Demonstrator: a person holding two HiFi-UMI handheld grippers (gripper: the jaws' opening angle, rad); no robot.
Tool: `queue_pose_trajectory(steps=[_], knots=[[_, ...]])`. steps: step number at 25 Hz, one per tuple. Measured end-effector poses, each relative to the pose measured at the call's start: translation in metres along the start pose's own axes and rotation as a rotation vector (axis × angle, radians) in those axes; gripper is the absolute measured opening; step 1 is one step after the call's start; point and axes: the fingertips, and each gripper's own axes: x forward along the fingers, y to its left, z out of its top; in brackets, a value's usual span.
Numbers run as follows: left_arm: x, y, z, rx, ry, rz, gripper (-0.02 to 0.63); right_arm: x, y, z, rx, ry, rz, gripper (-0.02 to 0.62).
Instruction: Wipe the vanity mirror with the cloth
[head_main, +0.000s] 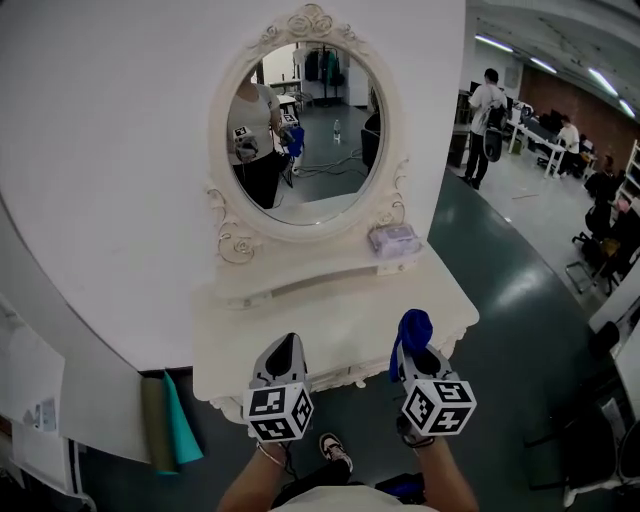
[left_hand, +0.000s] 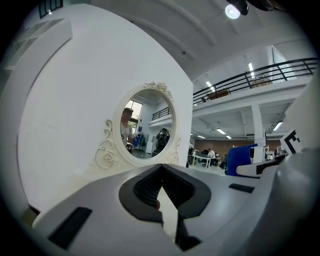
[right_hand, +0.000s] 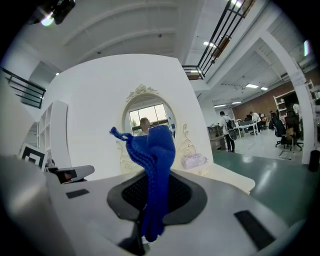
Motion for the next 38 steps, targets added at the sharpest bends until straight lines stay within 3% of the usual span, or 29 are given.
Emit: queue_pose_trajectory(steps=[9, 19, 32, 38], knots=[[0.115, 0.026, 0.026, -0.063, -0.065, 0.05, 0.005, 0.114, -0.018, 0.065, -0.145, -0.008, 0.065, 0.063], [0.176, 0.067, 0.065, -0.012, -0.105, 0.118, 0.005, 0.206, -0.016, 0.112, -0.183, -0.069, 0.125, 0.063], [0.198, 0.113, 0.137, 0.094, -0.187, 0.307, 0.005, 0.302, 0.057, 0.199, -0.388, -0.16, 0.375, 0.063], [0.21, 0.125, 0.221, 0.167, -0.262, 0.342, 0.006, 0.326, 0.112, 0.28, -0.563, -0.198, 0.464, 0.063]])
